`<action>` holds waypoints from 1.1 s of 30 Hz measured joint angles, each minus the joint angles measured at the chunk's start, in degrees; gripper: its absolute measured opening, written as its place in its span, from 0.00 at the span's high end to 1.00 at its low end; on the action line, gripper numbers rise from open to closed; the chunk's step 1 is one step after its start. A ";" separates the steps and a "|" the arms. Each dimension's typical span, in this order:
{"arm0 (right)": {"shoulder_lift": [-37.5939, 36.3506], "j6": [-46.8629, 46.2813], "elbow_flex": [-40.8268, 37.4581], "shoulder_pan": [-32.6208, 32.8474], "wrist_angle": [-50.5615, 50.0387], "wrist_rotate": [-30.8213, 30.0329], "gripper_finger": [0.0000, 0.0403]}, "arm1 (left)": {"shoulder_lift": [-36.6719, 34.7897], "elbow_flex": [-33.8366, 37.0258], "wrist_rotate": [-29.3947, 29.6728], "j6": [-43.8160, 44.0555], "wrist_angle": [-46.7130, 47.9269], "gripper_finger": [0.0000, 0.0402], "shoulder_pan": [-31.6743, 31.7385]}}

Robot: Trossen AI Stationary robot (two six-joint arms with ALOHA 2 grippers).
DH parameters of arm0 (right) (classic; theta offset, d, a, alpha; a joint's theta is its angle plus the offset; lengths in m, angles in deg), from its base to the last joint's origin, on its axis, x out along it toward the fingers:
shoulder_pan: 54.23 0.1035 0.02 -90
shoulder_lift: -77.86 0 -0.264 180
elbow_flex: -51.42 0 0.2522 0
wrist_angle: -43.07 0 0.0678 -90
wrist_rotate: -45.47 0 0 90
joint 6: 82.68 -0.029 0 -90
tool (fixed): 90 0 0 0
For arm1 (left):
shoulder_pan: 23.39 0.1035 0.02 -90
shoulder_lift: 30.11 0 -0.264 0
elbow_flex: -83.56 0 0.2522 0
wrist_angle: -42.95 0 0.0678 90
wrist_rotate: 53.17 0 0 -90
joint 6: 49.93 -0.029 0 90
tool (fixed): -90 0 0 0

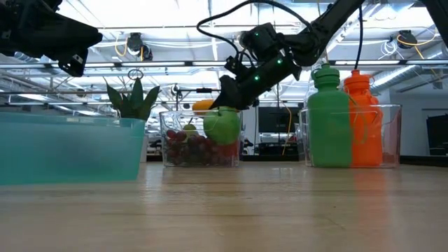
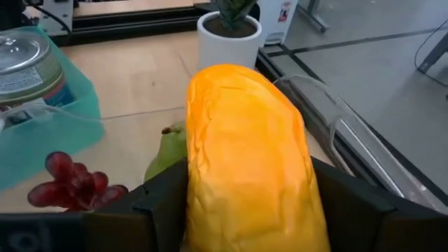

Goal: Pick & Place Food Item
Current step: Put the mango into the left transparent bin, then adjust the blue and pink tuna can

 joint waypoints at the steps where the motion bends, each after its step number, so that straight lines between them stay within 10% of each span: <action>1: 0.00 0.02 0.00 0.00 -0.04 0.00 0.37 | -0.01 0.00 0.00 0.00 0.00 0.88 0.00; 10: 0.04 -1.82 0.00 0.00 -0.29 -0.02 0.13 | -0.01 -0.01 0.00 0.04 0.01 0.88 -0.01; 19: -7.92 -5.15 0.02 1.47 -0.12 0.48 0.14 | -0.01 0.00 -0.02 0.04 0.02 0.88 0.00; 26: -23.75 -4.95 0.04 6.13 -6.66 7.77 0.33 | 0.01 -0.02 -0.04 0.16 0.09 0.88 -0.01; 33: -40.55 -5.17 -7.67 10.11 -10.03 9.24 0.77 | -0.01 -0.02 -0.04 0.61 0.44 0.88 0.01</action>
